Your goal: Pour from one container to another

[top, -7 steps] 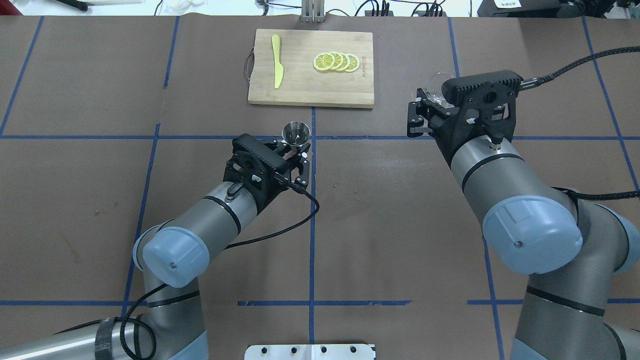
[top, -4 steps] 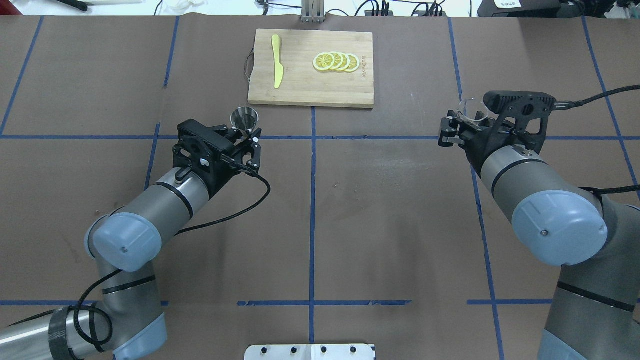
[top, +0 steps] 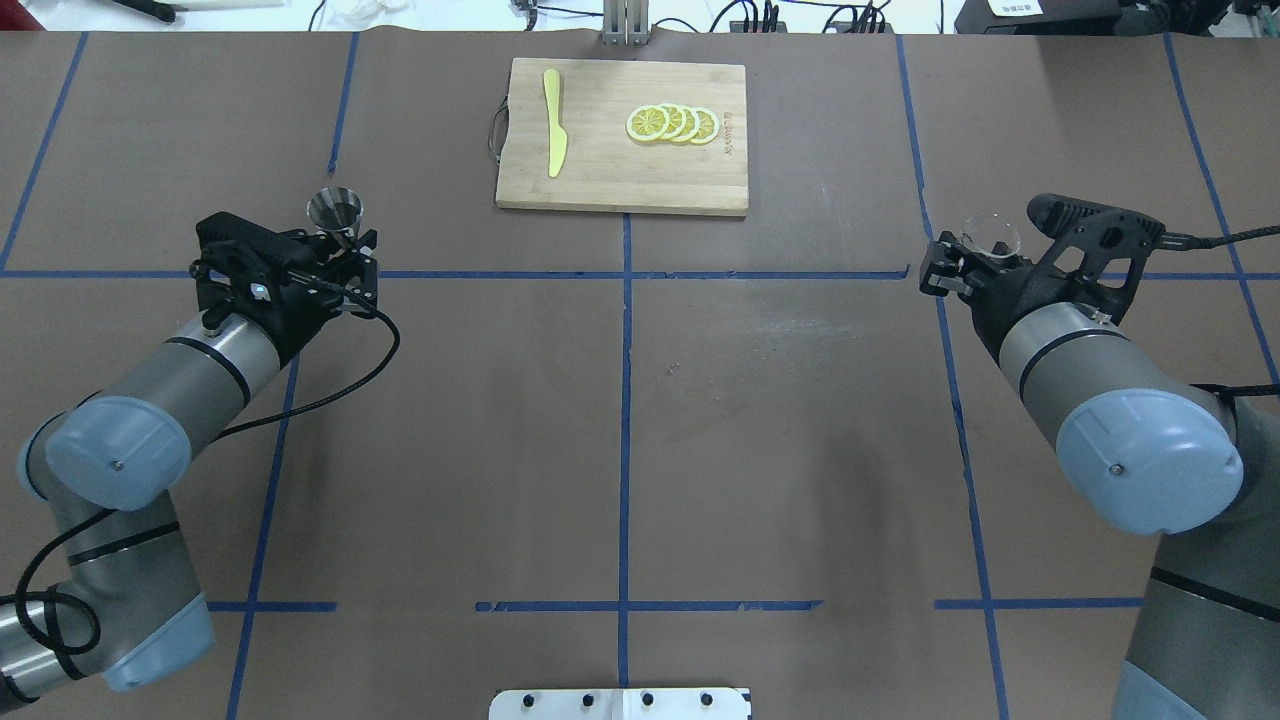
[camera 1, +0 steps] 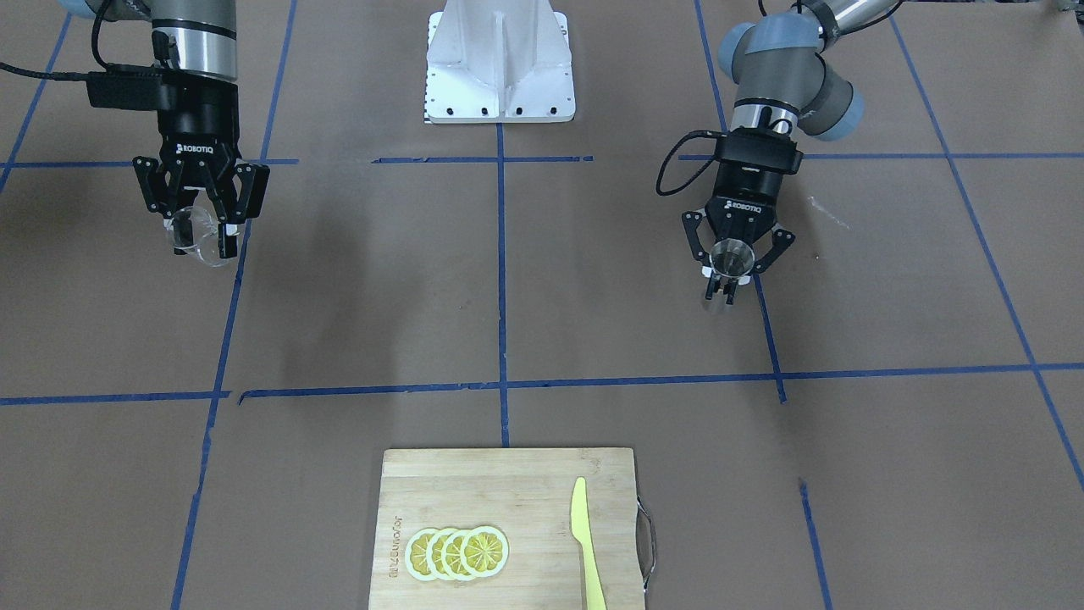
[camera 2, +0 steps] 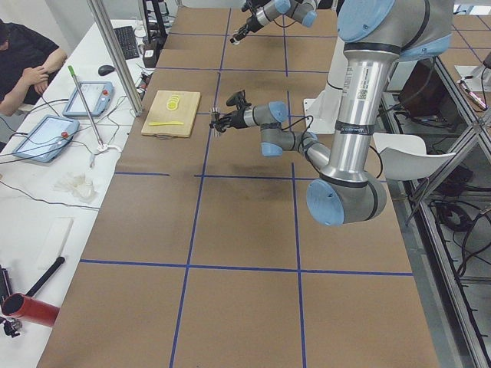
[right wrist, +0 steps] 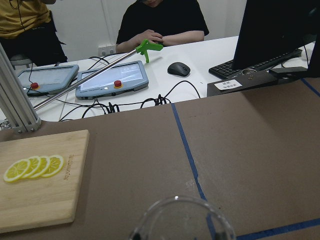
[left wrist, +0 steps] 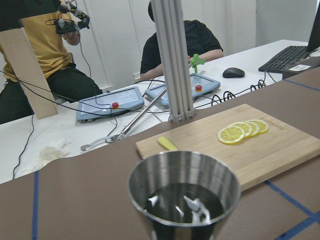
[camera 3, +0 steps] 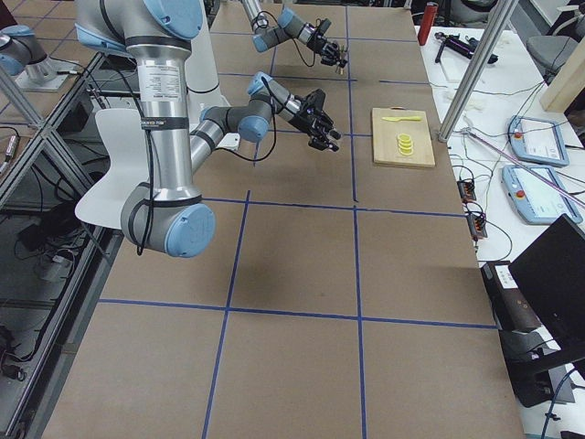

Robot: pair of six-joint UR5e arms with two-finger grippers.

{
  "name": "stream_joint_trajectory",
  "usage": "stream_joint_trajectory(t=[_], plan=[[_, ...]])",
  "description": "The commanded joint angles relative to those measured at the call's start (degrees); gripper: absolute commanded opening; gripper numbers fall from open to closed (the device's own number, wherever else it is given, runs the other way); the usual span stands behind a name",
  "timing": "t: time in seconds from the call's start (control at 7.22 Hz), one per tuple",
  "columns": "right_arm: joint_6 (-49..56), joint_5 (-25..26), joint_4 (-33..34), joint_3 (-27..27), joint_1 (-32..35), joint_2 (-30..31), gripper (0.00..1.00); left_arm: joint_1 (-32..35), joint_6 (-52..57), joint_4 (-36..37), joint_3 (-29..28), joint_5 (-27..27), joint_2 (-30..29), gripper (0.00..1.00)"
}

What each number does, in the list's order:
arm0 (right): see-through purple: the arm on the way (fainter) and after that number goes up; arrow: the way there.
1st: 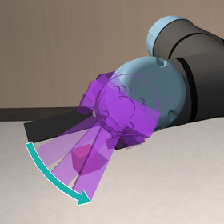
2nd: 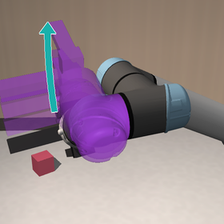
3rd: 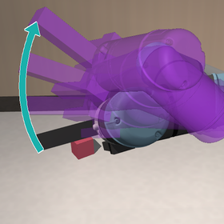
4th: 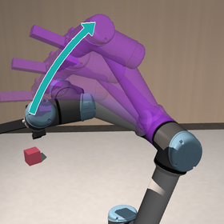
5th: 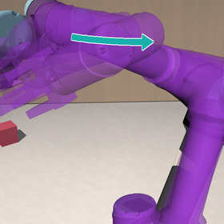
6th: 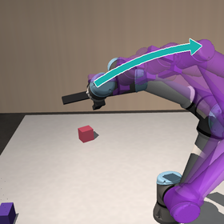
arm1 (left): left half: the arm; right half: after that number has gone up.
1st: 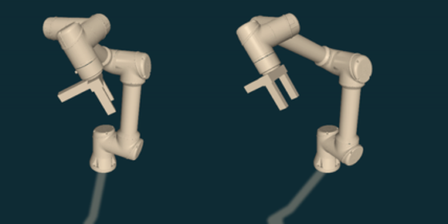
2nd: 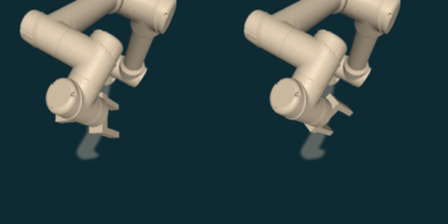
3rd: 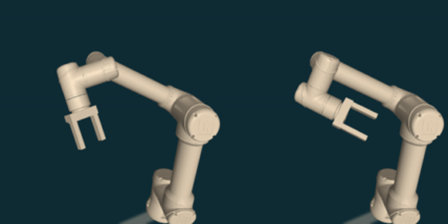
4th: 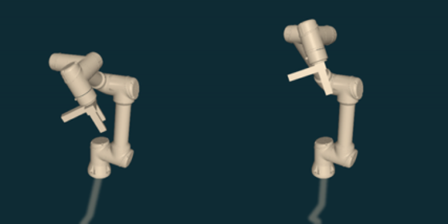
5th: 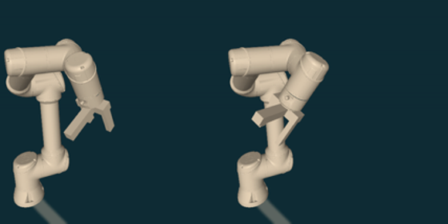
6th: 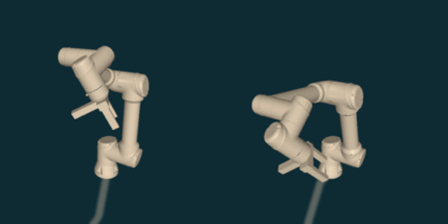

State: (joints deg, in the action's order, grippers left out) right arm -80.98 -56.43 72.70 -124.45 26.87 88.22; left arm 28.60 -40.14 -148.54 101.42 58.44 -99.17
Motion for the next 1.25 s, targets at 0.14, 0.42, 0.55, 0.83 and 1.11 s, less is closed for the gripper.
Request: stream_joint_trajectory(t=[0.14, 0.42, 0.55, 0.83, 1.11], plan=[[2.0, 3.2, -22.7, 8.5, -0.2, 8.4, 0.00, 1.2, -12.4, -0.1, 5.0, -0.2, 9.8, 0.00], [5.5, 4.3, -23.5, 9.7, -0.2, 9.7, 0.00, 1.2, -19.9, -0.3, 4.5, -4.7, 14.1, 0.00], [6.7, 4.3, -23.6, 9.8, -0.2, 9.8, 0.00, 0.8, -23.0, -0.4, 4.1, -11.3, 14.3, 0.00], [7.2, 4.3, -23.7, 10.4, -0.7, 9.7, 0.00, -1.0, -28.4, -0.3, 1.4, -15.9, 14.6, 0.00], [7.8, 4.3, -31.0, 13.9, -1.2, 9.7, 0.00, -6.0, -30.3, -0.1, 0.5, -21.1, 14.6, 0.00]])
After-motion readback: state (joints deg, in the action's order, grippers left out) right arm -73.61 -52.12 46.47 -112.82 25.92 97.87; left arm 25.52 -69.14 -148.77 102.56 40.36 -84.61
